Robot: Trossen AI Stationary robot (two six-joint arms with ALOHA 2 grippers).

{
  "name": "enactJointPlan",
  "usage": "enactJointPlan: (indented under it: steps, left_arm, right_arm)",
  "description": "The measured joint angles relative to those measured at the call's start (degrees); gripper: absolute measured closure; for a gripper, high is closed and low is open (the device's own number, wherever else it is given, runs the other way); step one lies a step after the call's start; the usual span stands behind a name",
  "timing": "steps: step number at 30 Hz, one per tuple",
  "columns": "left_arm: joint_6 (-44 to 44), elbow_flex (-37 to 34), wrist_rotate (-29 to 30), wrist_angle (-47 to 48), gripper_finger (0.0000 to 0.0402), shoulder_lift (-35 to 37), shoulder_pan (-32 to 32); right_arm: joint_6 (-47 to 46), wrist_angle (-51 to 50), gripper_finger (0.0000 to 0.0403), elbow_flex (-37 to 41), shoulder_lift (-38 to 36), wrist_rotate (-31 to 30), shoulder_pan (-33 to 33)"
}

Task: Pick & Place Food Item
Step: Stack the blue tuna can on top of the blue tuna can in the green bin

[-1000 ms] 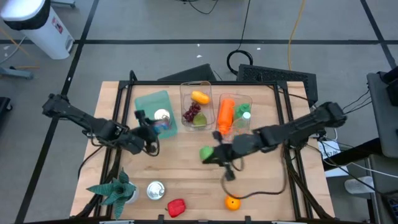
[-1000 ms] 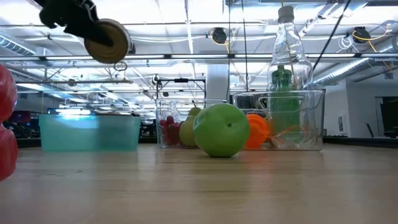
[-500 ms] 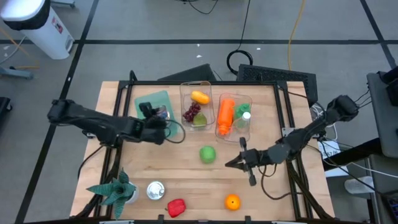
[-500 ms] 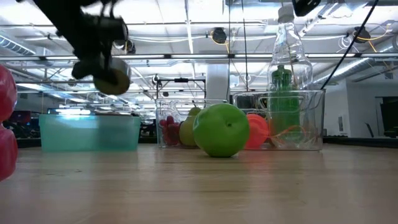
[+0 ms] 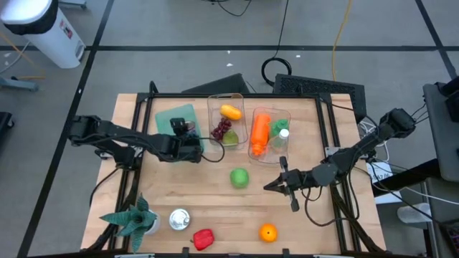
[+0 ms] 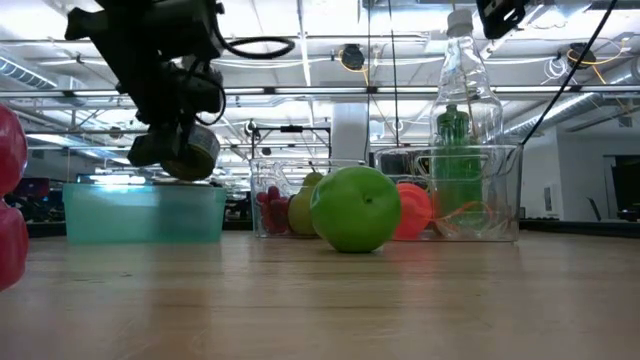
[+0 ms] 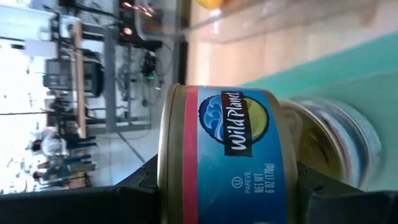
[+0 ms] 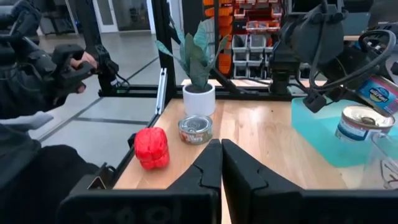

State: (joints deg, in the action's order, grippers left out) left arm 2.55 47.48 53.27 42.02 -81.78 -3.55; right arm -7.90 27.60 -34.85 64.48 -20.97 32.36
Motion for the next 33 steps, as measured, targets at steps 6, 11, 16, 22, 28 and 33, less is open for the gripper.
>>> enactJointPlan:
  steps: [6,11,16,22,28,33]
  left_arm:
    - [2.47,0.01,3.82,-0.61,0.0226,-0.04,-0.40]
    - [3.14,0.01,4.03,-0.21,0.0226,-0.10,0.56]
    - [4.84,0.01,1.18,-0.19,0.0226,-0.53,2.10]
    - [5.09,0.01,0.93,0.80,0.0226,-3.63,2.40]
    - [2.99,0.20,-0.74,0.95,0.0227,-7.07,2.40]
    - [-0.38,0.20,-1.87,0.92,0.0180,-7.22,1.91]
  right_arm:
    - [0.02,0.04,0.0403,0.00,0.01,0.02,0.00]
    - [0.01,0.02,0.0403,0.00,0.01,0.00,-0.02]
    - [0.01,0.01,0.0403,0.00,0.01,0.01,-0.02]
    - [0.00,-0.03,0.0403,0.00,0.01,0.02,-0.02]
    - [-0.39,-0.30,0.0403,-0.02,0.01,0.02,-0.02]
    - [-0.42,-0.44,0.0403,-0.02,0.01,0.02,-0.02]
